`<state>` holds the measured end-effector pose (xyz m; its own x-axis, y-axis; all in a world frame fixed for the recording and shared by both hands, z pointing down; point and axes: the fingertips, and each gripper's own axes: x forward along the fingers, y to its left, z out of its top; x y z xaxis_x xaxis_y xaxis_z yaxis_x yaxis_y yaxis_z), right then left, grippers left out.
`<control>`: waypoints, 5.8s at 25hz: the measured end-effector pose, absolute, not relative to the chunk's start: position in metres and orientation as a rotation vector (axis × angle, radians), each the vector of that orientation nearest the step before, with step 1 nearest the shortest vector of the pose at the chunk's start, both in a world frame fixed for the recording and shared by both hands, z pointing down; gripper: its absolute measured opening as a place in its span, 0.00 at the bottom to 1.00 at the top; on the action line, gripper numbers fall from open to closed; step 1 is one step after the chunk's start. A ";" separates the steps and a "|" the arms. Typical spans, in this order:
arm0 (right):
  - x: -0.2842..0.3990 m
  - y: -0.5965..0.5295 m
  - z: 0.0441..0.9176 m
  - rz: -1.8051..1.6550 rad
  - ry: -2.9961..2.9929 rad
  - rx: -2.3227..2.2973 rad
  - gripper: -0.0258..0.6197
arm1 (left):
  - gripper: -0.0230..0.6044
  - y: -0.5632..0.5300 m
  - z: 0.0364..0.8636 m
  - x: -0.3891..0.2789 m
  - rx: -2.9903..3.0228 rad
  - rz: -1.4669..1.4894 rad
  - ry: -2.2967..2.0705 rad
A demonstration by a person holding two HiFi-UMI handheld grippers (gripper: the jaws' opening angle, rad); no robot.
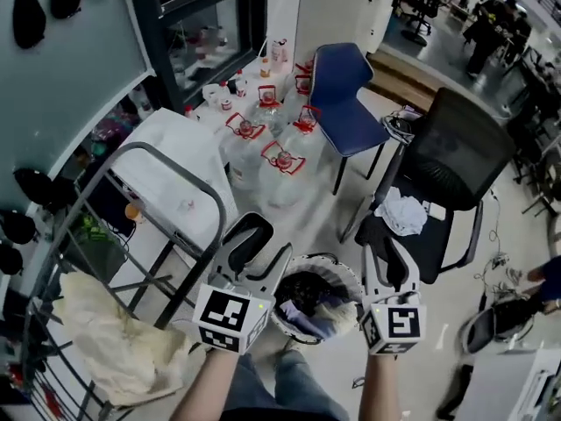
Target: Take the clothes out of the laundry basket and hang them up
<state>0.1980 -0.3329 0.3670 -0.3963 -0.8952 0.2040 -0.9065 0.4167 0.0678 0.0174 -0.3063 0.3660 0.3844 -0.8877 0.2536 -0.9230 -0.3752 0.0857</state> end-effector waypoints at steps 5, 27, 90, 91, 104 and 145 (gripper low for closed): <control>0.277 -0.344 0.396 0.117 -2.383 1.651 0.26 | 0.39 -0.333 0.400 0.091 2.459 0.279 -1.531; 0.395 -0.311 0.626 0.426 -2.078 1.799 0.26 | 0.39 -0.345 0.615 0.258 2.624 0.487 -1.017; 0.353 -0.267 0.656 0.618 -2.175 1.806 0.09 | 0.39 -0.251 0.728 0.238 2.523 0.515 -0.771; 0.349 -0.271 0.638 0.600 -2.195 1.798 0.09 | 0.39 -0.252 0.717 0.233 2.524 0.513 -0.779; 0.287 -0.298 0.422 0.350 -2.396 1.731 0.09 | 0.43 -0.238 0.641 0.199 2.587 0.609 -0.816; 0.255 -0.289 0.364 0.299 -2.681 1.471 0.09 | 0.08 -0.278 0.443 0.082 2.424 0.102 -1.542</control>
